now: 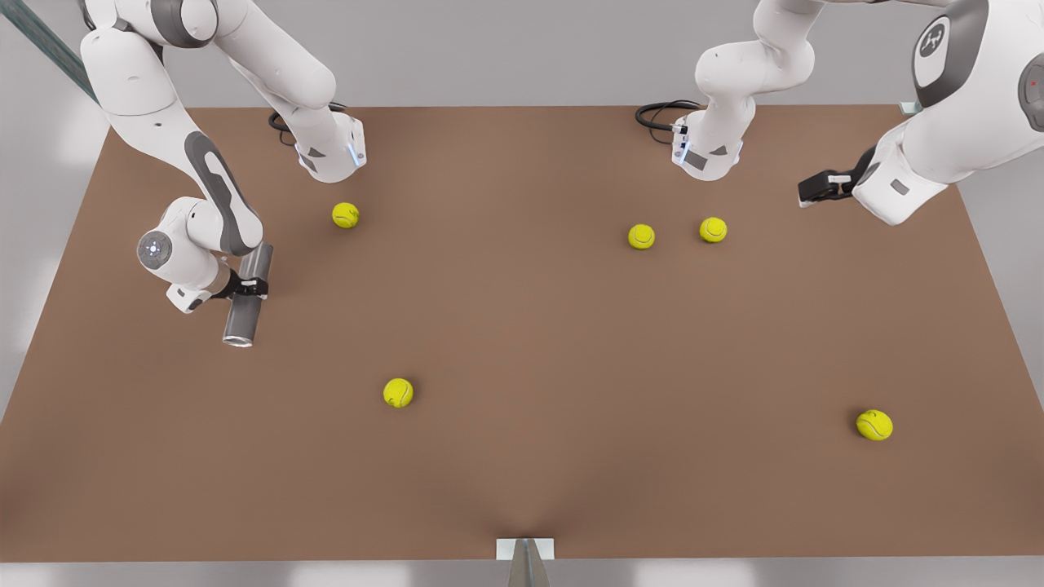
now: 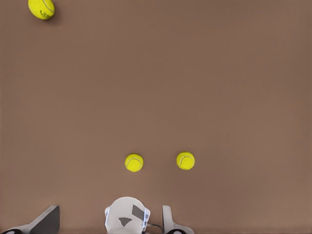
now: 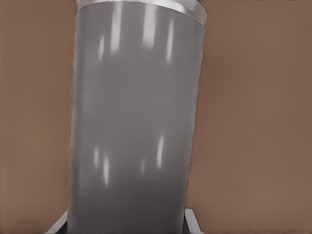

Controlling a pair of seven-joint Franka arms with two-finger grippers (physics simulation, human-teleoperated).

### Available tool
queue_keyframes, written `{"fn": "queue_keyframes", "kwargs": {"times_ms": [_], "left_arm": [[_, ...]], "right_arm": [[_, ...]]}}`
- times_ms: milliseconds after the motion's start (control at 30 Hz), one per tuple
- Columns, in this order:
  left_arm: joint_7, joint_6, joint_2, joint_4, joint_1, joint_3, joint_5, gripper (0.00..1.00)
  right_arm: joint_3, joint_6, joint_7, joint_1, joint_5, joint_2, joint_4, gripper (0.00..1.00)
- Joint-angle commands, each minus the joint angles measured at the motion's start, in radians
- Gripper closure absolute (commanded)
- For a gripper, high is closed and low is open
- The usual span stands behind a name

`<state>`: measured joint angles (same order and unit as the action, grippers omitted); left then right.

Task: Put the tennis tube upright

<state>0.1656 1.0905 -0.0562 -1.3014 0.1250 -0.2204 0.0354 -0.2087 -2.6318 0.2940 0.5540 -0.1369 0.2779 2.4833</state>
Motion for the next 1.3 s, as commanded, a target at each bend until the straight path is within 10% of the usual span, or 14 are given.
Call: {"fn": "queue_keyframes", "kwargs": {"times_ms": [0, 467, 800, 1067, 1267], "left_arm": [[-0.001, -0.007, 0.001, 0.001, 0.002, -0.002, 0.000, 0.00], [0.002, -0.007, -0.002, 0.005, 0.001, -0.001, -0.002, 0.00], [0.005, -0.007, -0.002, 0.005, 0.001, -0.002, -0.002, 0.00], [0.006, -0.009, -0.002, 0.004, 0.001, -0.002, -0.002, 0.00], [0.009, -0.009, -0.002, 0.004, -0.001, -0.002, -0.002, 0.00]], "right_arm": [[-0.001, 0.001, 0.001, 0.000, 0.000, -0.002, -0.001, 0.21], [-0.003, 0.053, 0.010, -0.016, 0.000, -0.058, -0.001, 0.22], [-0.210, 0.073, 0.010, -0.003, -0.001, -0.117, -0.029, 0.22], [-0.548, 0.075, 0.007, -0.023, -0.003, -0.091, -0.132, 0.22], [-0.554, 0.072, 0.004, -0.241, -0.016, -0.011, -0.259, 0.22]]}}
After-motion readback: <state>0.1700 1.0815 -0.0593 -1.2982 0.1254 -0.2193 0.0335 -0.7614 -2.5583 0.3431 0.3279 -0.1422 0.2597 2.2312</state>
